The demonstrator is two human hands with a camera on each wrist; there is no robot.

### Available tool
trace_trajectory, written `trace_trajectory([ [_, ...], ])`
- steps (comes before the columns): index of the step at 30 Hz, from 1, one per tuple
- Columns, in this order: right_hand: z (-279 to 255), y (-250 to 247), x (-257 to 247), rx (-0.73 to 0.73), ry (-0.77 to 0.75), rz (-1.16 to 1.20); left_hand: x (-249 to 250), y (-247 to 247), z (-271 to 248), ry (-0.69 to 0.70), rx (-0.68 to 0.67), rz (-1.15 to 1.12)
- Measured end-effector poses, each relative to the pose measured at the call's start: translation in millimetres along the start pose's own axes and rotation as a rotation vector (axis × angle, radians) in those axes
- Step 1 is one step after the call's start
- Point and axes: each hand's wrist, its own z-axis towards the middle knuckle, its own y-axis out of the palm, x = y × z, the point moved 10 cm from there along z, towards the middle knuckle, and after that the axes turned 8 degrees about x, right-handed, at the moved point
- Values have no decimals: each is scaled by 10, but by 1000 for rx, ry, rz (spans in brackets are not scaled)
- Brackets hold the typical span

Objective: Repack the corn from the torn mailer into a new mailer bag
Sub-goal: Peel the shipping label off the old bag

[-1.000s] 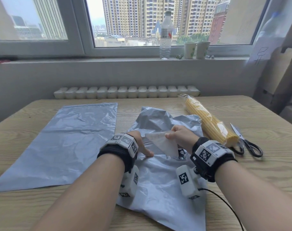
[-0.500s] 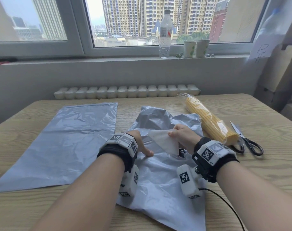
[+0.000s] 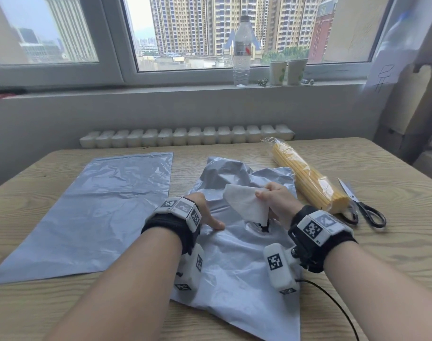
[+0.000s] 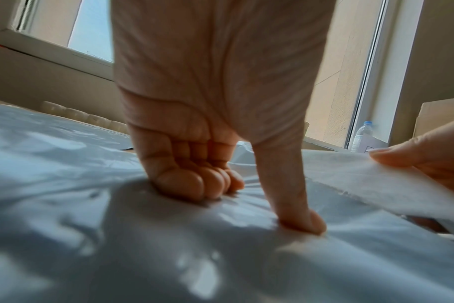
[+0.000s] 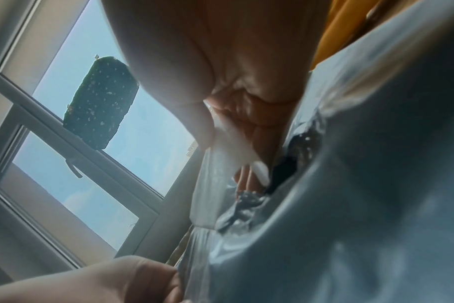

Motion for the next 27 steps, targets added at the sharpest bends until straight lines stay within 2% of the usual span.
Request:
trace_trajectory([
  [6,-48,-94,-94,47,-36,64,4,1,-20,-9,8,4],
  [11,-101,-145,-248,82,-137,-3,18,-24,-78,-14,24,7],
  [16,-201,-99,-439,34,-211,-132,165,-84,-84,1,-17,-68],
  [21,-220,-63,-451,36,-220,-153,416,-322,-64,51,127,-269],
  [27,-184,-10,-375,10,-219,-186,390,-95,-73,29,87,-163],
])
